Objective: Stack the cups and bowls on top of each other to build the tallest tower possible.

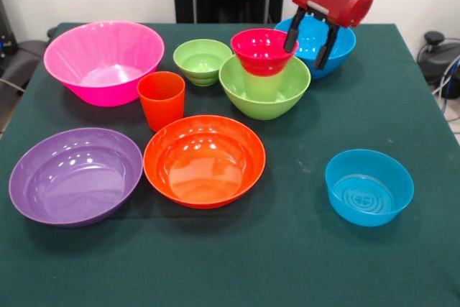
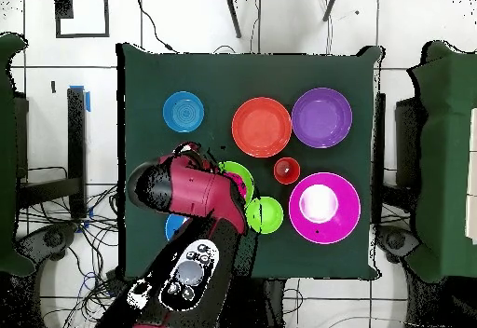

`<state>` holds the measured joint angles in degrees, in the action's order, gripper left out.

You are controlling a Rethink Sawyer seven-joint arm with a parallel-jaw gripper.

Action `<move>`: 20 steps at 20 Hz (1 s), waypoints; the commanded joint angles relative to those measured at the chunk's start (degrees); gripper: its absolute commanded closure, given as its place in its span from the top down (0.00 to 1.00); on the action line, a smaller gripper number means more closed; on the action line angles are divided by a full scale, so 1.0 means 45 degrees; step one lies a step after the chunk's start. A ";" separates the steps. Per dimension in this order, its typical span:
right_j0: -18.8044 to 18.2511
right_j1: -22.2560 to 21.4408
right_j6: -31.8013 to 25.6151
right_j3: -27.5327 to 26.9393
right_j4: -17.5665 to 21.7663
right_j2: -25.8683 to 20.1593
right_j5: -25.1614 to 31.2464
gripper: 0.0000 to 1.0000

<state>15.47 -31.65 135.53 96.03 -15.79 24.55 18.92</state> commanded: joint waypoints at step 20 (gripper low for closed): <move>-0.2310 -0.1830 -0.2321 -0.0447 0.1166 -0.3073 0.2520 1.00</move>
<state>10.55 -40.22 135.53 95.86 -15.12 21.27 27.48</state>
